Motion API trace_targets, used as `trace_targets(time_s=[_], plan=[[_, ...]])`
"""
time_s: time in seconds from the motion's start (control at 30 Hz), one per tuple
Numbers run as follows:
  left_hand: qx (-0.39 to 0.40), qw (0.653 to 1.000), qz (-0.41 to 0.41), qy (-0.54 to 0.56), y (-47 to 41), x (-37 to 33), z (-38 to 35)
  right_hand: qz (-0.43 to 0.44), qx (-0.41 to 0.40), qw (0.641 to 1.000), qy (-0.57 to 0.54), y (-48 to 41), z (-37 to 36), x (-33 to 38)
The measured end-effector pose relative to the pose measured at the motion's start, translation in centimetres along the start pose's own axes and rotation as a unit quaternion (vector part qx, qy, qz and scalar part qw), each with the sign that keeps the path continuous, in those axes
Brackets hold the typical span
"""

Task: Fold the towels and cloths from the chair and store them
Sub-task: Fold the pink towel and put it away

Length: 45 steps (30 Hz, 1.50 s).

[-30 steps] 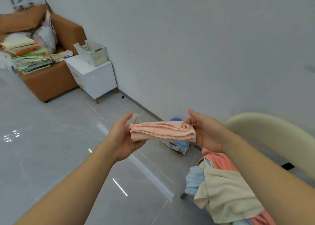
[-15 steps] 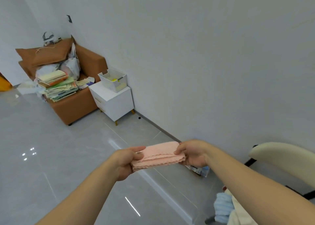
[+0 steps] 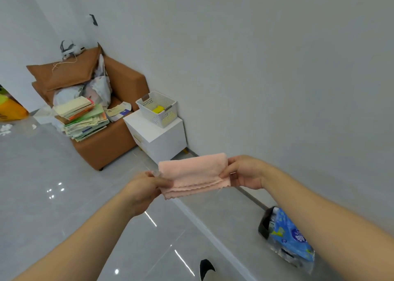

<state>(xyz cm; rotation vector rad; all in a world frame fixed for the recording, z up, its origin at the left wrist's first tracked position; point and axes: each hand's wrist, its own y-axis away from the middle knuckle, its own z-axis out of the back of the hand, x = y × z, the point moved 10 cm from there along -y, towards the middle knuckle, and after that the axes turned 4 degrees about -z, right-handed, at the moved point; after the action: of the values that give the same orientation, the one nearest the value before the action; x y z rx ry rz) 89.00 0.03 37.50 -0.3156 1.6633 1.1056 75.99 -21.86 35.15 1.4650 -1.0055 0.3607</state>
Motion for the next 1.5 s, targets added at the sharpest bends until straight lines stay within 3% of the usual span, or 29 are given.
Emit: trace_targets(time_s=[0.17, 0.5, 0.87, 1.03, 1.17, 1.23, 1.3, 1.4, 1.5], plan=[[0.001, 0.989, -0.092, -0.117, -8.2, -8.7, 4.4, 0.016, 0.006, 0.996, 0.09, -9.2, -1.4, 10.6], [-0.027, 0.96, -0.162, -0.227, -28.6, -19.6, 15.8, 0.084, -0.059, 0.953, 0.285, -30.4, -3.8, 28.7], [-0.001, 0.916, -0.168, -0.363, -52.7, -31.8, 26.3, -0.052, -0.094, 0.978, 0.179, -52.8, -4.9, 42.1], [0.014, 0.911, -0.182, -0.37, -62.6, -33.5, 28.8, -0.071, -0.06, 0.988, 0.119, -63.8, -4.9, 47.1], [-0.005, 0.887, -0.206, -0.413, -70.6, -33.7, 31.2, -0.127, -0.035, 0.99, 0.058, -74.3, -3.8, 49.7], [-0.001, 0.88, -0.202, -0.429, -74.3, -33.1, 32.1, -0.127, -0.034, 0.984, 0.12, -79.0, -3.4, 50.9], [0.02, 0.865, -0.201, -0.459, -77.8, -32.5, 32.4, -0.095, -0.037, 0.96, 0.26, -83.1, -3.3, 52.4], [0.081, 0.812, -0.167, -0.554, -82.5, -30.8, 31.5, 0.005, -0.063, 0.895, 0.442, -88.2, -4.3, 55.7], [0.112, 0.783, -0.143, -0.595, -87.7, -29.0, 30.3, 0.055, -0.062, 0.788, 0.61, -94.0, -5.7, 55.6]])
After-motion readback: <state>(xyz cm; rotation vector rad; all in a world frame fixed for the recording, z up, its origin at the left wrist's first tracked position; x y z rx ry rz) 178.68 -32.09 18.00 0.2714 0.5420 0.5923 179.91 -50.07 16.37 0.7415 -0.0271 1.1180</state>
